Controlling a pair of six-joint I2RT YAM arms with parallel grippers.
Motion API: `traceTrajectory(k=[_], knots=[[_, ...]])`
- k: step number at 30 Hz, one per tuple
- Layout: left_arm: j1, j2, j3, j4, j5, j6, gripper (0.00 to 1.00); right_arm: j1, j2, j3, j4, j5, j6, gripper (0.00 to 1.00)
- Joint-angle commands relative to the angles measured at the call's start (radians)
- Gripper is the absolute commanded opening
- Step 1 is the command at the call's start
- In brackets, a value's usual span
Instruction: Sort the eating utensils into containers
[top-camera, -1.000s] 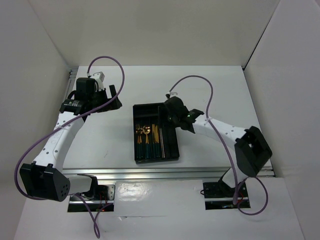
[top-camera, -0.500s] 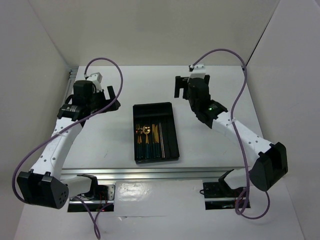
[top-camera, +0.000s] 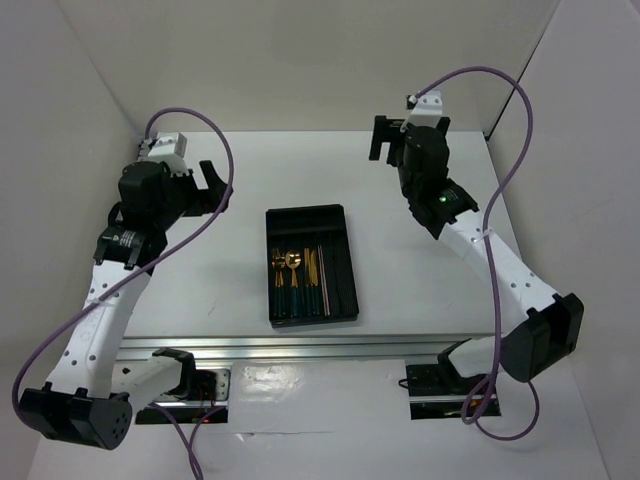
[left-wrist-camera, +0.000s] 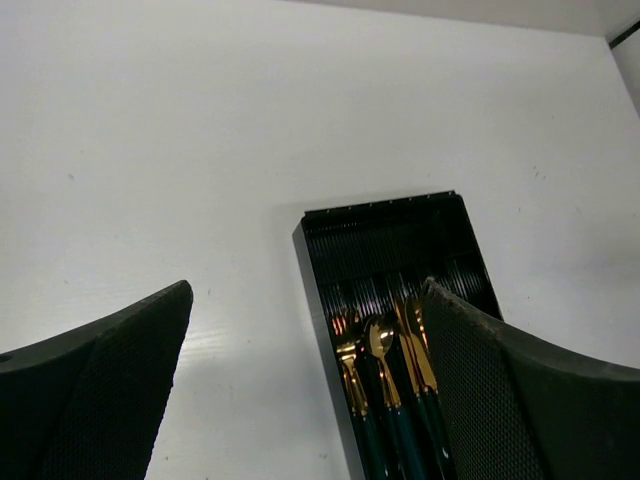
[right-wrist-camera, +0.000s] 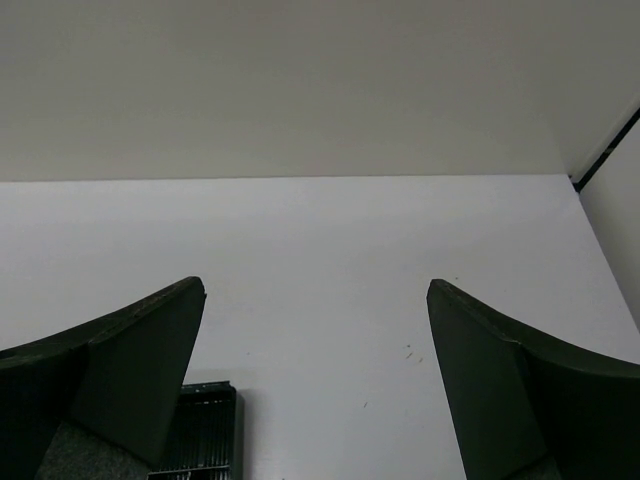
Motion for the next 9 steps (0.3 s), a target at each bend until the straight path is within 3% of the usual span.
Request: traceTrajectory(k=[1, 9], knots=[[0.006, 0.010, 0.084, 0.040, -0.021, 0.031, 1.00, -0.036, -0.097, -0.038, 0.044, 0.005, 0.001, 1.00], [0.006, 0.050, 0.103, 0.129, 0.033, 0.031, 1.00, -0.056, -0.152, -0.109, 0.025, -0.023, 0.028, 1.00]])
